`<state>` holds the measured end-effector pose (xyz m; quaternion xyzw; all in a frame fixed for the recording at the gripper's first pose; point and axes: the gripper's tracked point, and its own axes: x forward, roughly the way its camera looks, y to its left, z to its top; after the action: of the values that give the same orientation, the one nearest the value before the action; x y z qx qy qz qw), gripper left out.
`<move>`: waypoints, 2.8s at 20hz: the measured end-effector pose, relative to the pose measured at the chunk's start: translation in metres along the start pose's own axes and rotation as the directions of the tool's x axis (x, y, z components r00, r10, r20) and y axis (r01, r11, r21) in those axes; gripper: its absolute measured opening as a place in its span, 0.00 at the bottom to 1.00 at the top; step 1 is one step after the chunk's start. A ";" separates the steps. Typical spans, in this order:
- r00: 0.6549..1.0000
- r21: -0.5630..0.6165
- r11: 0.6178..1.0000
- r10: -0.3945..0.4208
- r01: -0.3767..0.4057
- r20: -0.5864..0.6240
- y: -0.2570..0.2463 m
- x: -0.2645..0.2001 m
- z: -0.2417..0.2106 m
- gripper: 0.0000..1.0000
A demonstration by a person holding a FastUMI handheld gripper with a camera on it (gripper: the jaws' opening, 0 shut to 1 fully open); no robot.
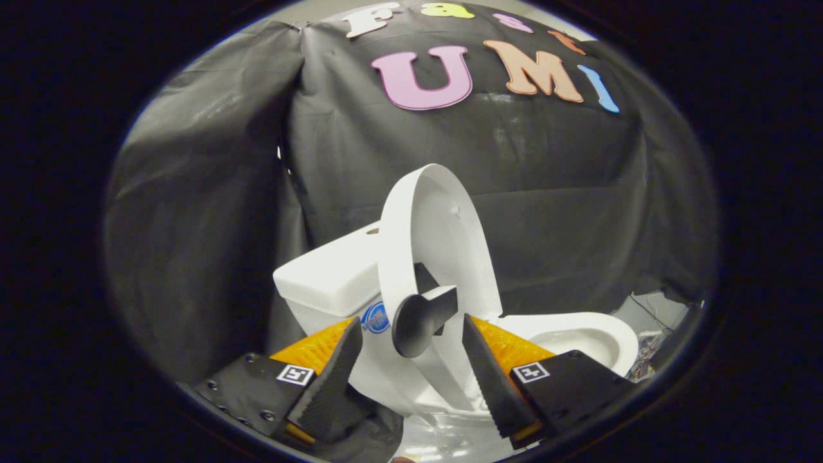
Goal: Open the toilet lid.
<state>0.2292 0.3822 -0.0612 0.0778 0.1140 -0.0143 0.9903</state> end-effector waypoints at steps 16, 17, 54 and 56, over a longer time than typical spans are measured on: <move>0.996 -0.076 0.994 -0.076 0.080 0.052 -0.104 -0.070 0.048 0.99; 0.996 -0.092 0.993 -0.074 0.078 0.053 -0.108 -0.074 0.051 0.99; 0.967 -0.137 0.963 -0.215 0.233 0.134 -0.362 -0.144 0.071 0.99; 0.968 -0.134 0.962 -0.225 0.239 0.111 -0.367 -0.144 0.063 0.99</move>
<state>0.0863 0.0113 -0.0230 -0.0096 0.0759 -0.1257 0.9891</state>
